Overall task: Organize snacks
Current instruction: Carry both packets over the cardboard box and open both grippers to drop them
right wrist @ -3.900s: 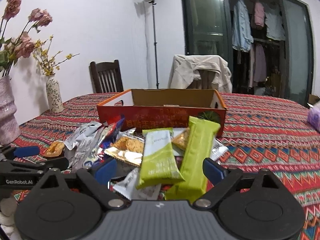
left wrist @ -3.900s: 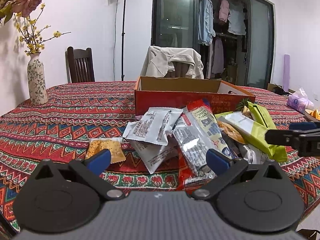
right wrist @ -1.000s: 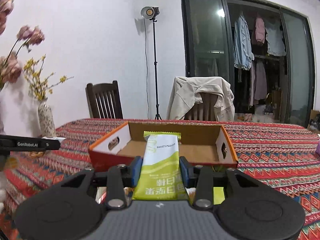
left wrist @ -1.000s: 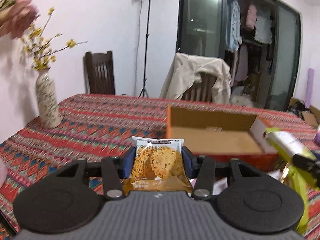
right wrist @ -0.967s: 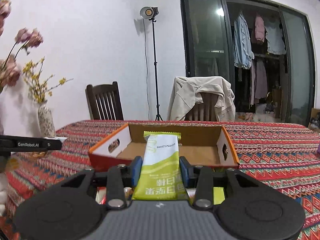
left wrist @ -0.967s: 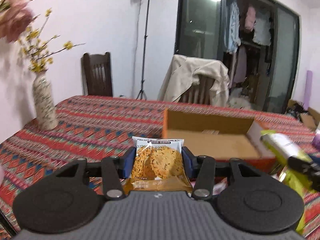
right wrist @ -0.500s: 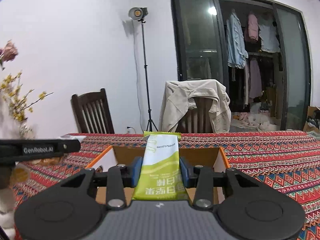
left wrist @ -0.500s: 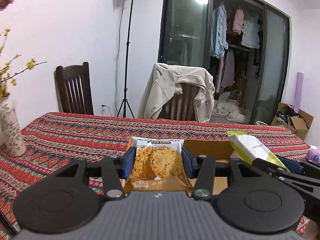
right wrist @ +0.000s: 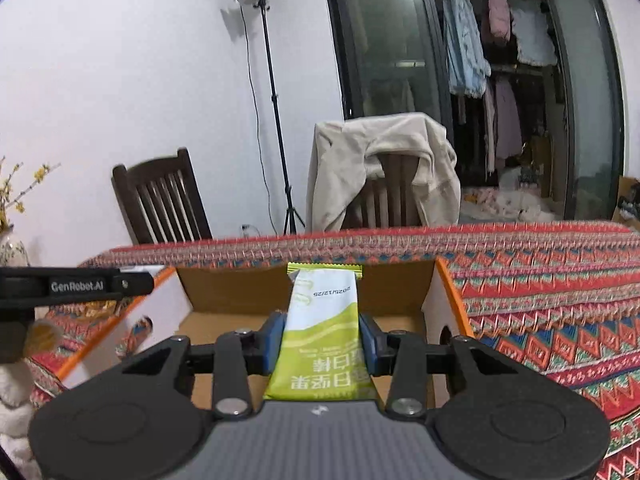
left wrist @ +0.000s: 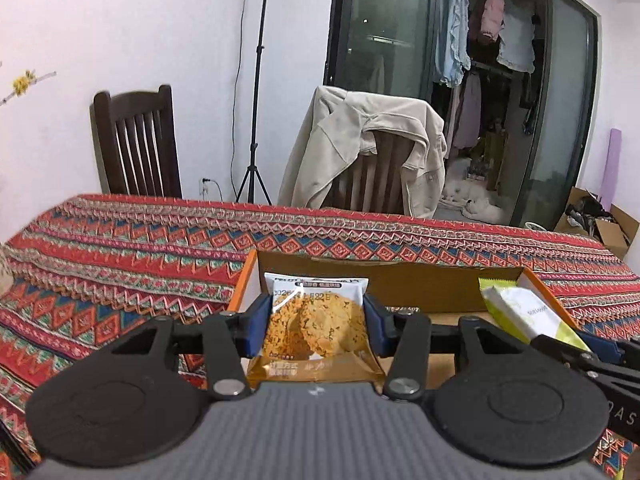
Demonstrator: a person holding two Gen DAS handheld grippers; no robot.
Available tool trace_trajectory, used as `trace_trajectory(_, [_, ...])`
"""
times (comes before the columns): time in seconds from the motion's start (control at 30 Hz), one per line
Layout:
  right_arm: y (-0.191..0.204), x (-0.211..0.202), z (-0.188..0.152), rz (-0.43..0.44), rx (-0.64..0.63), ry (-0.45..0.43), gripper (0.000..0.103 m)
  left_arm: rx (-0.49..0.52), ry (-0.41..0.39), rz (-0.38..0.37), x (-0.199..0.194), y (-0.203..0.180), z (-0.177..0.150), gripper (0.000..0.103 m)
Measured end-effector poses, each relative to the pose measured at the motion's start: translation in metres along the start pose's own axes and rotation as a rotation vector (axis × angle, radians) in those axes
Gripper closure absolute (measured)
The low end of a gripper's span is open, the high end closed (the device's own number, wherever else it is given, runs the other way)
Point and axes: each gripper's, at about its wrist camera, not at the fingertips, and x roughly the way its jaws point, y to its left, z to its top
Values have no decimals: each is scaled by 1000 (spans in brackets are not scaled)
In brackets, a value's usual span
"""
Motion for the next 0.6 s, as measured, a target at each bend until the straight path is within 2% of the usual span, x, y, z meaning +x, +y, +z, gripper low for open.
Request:
trace_trajectory(0.13, [-5,7,-4,14,26,28,64,7,52,4,10,2,-6,53])
trace_trajectory(0.33, [-4,7,-7,8,24,38,63,11,73,18,11,2,-12,52])
trace_trajectory(0.4, [-5,8,-6,5,26,40,63,16,68,16,10,1,-13,47])
trace_trajectory(0.43, [-5,7,-6,3,26,38,63,18,62,15,9,1,-13,41])
trace_trajectory(0.47, [-5,7,-5,2,26,38,59,20,54,15,8,0,-12,33])
trace_trajectory(0.57, [-4,6,-5,1,24,33,43,24,27,9,2,-1,-11,22])
trace_trajectory(0.6, [-4,5,-5,0,22,30,41,23,21,5,1,-1,-11,20])
